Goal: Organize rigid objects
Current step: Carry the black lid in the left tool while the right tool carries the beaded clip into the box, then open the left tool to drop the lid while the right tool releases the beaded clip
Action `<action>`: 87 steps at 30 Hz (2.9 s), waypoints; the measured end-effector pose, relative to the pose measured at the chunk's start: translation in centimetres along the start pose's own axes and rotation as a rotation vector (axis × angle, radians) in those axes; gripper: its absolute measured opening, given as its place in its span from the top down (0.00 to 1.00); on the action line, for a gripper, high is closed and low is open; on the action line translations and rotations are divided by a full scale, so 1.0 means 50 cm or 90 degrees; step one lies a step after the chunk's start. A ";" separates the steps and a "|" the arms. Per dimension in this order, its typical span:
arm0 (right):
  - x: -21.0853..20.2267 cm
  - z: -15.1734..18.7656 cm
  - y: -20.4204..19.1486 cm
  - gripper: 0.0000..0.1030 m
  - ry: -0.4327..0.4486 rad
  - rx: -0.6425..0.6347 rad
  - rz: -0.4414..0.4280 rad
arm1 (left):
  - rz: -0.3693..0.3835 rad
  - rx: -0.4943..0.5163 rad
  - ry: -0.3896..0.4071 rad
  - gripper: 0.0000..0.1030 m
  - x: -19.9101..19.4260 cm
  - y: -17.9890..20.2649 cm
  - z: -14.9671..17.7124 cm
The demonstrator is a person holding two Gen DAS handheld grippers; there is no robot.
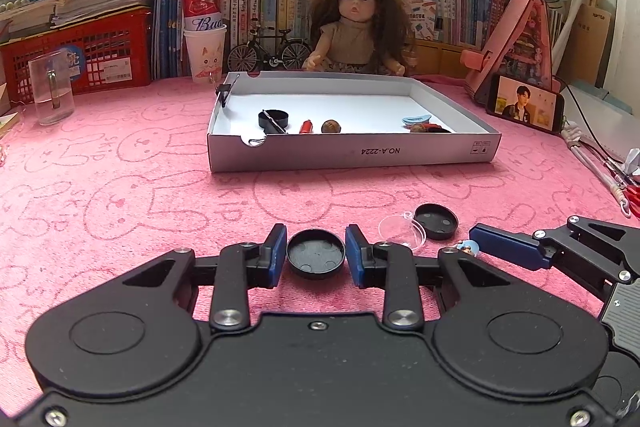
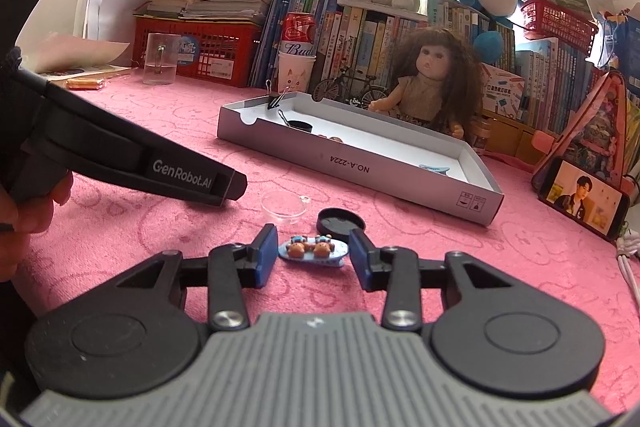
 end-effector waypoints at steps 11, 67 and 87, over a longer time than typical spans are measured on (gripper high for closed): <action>0.002 -0.008 0.015 0.57 -0.003 0.030 -0.012 | 0.000 -0.005 0.006 0.71 -0.003 -0.002 -0.013; 0.338 -0.098 0.400 0.57 -0.125 0.317 -0.050 | -0.015 -0.075 0.001 0.71 0.335 -0.061 -0.319; 0.390 -0.081 0.386 0.57 -0.152 0.281 -0.033 | -0.038 -0.065 -0.034 0.71 0.394 -0.057 -0.284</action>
Point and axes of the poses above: each gripper's, at about its wrist camera, not at the fingertips, and x roughly the way its jaws point, y to its right, z to its underside, the point moved 10 cm from there along x, roughly the way its jaws point, and after that the axes turned 8 degrees about -x, right-handed, at the moved point
